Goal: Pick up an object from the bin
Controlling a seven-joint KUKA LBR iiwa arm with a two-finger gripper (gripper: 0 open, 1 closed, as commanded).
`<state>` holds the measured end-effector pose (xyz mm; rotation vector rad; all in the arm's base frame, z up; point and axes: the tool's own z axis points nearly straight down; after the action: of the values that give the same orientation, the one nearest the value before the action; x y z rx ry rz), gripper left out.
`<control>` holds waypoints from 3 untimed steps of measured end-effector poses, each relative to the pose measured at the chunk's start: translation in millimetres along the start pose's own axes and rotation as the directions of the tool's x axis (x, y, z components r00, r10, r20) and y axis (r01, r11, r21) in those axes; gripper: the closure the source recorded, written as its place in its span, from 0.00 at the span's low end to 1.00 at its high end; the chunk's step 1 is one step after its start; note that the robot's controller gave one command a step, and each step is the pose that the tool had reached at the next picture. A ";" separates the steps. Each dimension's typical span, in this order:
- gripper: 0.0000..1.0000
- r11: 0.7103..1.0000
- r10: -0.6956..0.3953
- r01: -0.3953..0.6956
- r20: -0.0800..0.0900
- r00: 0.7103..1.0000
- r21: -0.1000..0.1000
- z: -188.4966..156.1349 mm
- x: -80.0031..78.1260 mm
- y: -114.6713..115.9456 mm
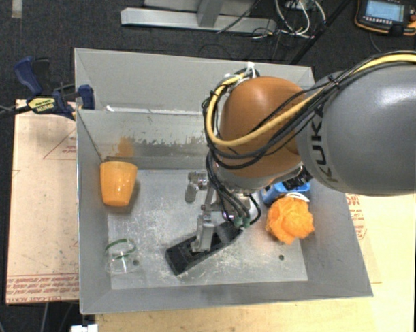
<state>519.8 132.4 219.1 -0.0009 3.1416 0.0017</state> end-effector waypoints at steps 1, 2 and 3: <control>0.00 0.998 -0.055 0.055 0.007 0.998 -0.003 25.5 4.3 -14.7; 0.00 0.983 -0.184 0.184 0.001 0.983 0.000 70.3 6.1 -30.6; 0.00 0.971 -0.237 0.237 0.004 0.971 -0.001 89.1 4.7 -35.3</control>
Offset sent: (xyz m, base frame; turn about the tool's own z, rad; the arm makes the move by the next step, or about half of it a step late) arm -0.0059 -0.0385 -0.0948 -0.2351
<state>515.1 97.1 129.9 -0.3760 3.1150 0.0033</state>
